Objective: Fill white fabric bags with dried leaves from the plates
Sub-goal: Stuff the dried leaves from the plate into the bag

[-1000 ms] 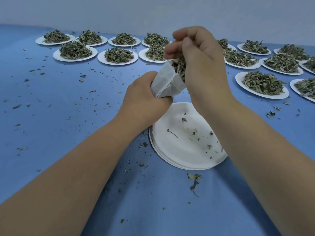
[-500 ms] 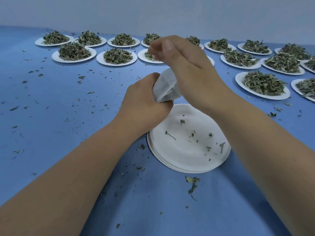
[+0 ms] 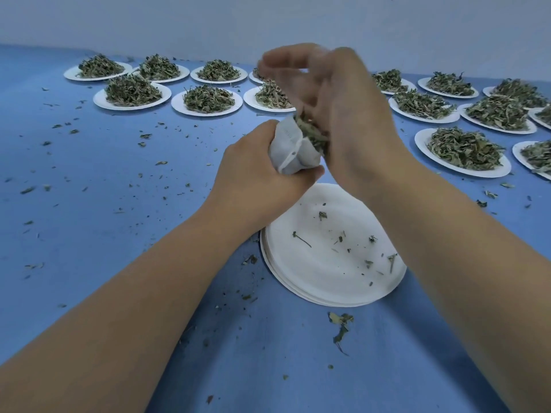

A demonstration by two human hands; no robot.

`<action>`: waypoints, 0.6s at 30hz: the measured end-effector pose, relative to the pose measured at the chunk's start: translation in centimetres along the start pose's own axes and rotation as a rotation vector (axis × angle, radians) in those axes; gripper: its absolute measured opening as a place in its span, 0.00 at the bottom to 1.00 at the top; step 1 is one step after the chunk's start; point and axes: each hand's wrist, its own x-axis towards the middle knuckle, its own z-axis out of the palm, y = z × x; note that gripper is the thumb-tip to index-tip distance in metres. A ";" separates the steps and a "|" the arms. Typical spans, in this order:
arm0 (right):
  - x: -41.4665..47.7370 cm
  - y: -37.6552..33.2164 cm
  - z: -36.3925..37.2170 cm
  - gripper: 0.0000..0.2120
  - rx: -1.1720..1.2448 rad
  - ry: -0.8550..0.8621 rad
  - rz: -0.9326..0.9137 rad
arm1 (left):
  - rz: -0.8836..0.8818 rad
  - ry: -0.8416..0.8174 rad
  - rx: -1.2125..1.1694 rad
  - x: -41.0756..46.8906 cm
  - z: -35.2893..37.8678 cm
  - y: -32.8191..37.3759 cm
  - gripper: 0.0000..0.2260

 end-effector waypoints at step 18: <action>-2.2 -0.5 -3.9 0.11 -0.773 -0.109 -0.424 | 0.042 0.028 -0.201 -0.1 -1.4 0.0 0.11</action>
